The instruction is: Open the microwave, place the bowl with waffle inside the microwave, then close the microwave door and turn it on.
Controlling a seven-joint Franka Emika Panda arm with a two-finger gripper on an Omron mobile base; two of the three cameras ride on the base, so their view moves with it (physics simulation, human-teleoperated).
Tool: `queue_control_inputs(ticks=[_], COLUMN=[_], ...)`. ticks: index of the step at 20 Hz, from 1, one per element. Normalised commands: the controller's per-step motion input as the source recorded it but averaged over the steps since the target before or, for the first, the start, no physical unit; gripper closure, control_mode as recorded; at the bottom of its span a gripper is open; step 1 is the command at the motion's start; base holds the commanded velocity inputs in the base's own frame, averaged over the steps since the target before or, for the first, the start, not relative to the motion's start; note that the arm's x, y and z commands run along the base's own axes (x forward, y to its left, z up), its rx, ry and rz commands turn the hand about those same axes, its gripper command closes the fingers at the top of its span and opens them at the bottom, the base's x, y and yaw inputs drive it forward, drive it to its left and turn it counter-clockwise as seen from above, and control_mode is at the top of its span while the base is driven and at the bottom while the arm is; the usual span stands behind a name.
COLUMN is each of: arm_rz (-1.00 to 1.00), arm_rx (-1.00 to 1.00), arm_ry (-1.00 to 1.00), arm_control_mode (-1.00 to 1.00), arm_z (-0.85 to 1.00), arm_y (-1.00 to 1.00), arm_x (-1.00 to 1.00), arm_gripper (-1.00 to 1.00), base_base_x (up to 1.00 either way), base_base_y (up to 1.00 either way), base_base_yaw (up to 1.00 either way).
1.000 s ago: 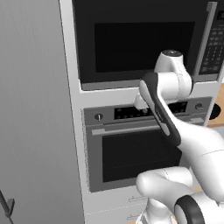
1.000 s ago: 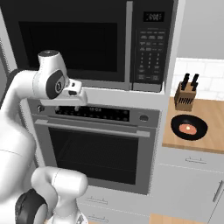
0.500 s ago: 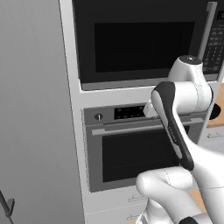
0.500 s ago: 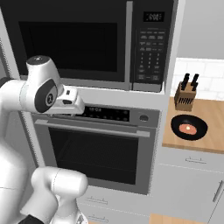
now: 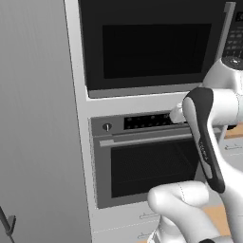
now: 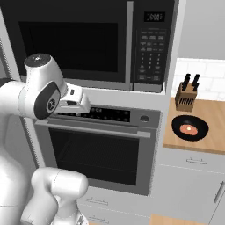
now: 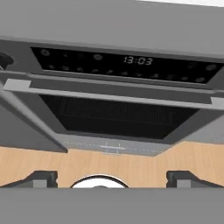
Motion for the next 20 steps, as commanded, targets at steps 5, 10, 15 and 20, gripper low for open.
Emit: queue_control_inputs(ticks=[5, 10, 15, 20], arm_rz=[-0.05, -0.09, -0.09, -0.02], arm_rx=[0.00, 0.00, 0.00, 0.00], arm_ry=[-0.11, -0.07, -0.12, -0.11], arm_control_mode=[-1.00, -1.00, -1.00, -1.00], arm_z=[0.42, 0.39, 0.31, 0.24], arm_y=[-0.36, -0.31, -0.24, -0.02], arm_x=[0.00, 0.00, 0.00, 0.00], arm_gripper=[-1.00, -1.00, -1.00, -1.00], base_base_x=[0.00, 0.00, 0.00, 0.00], base_base_y=[0.00, 0.00, 0.00, 0.00], base_base_yaw=[0.00, 0.00, 0.00, 0.00])
